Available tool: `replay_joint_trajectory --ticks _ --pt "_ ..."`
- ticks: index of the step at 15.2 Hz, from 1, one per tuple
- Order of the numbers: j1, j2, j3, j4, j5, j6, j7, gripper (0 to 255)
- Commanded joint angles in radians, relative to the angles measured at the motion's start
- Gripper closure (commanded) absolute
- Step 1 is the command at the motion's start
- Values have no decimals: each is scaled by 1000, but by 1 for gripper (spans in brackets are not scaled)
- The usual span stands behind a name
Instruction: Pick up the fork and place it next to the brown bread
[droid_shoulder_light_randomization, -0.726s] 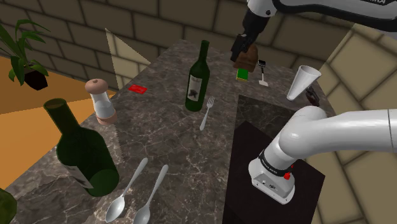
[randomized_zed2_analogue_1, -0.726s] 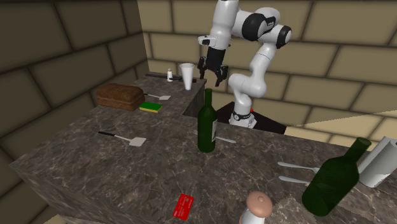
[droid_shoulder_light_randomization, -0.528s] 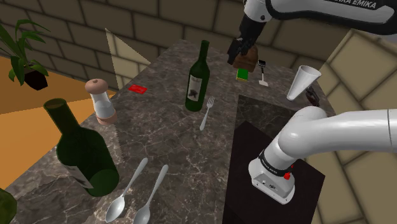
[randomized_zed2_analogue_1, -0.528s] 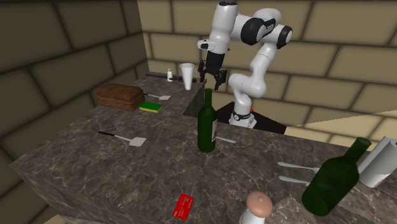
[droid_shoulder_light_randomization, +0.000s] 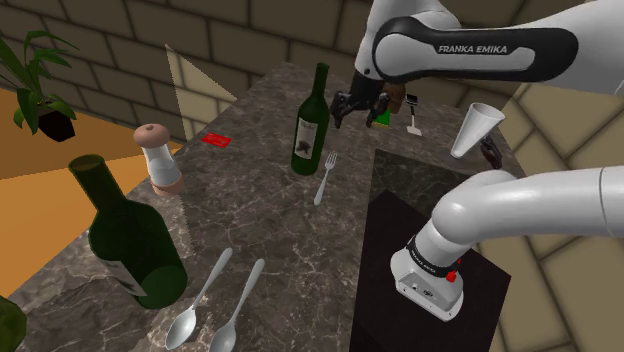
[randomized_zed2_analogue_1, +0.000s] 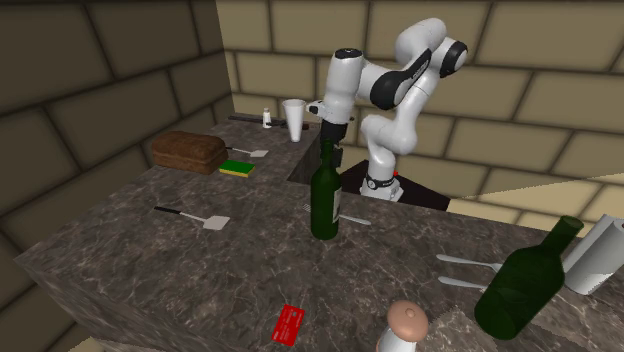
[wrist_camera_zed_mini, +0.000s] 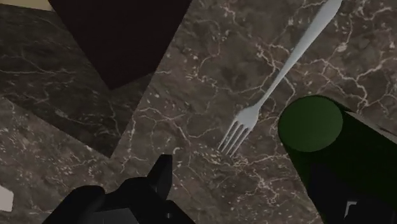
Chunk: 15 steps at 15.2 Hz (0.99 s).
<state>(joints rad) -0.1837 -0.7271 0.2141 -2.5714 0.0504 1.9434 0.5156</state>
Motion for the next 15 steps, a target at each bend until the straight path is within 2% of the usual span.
replay_joint_trajectory --ticks 1,9,15 --pt "-33 29 47 -35 36 54 154 0" --pt "-175 257 221 -111 151 324 704 0" --pt "-185 325 242 -148 144 428 714 0"
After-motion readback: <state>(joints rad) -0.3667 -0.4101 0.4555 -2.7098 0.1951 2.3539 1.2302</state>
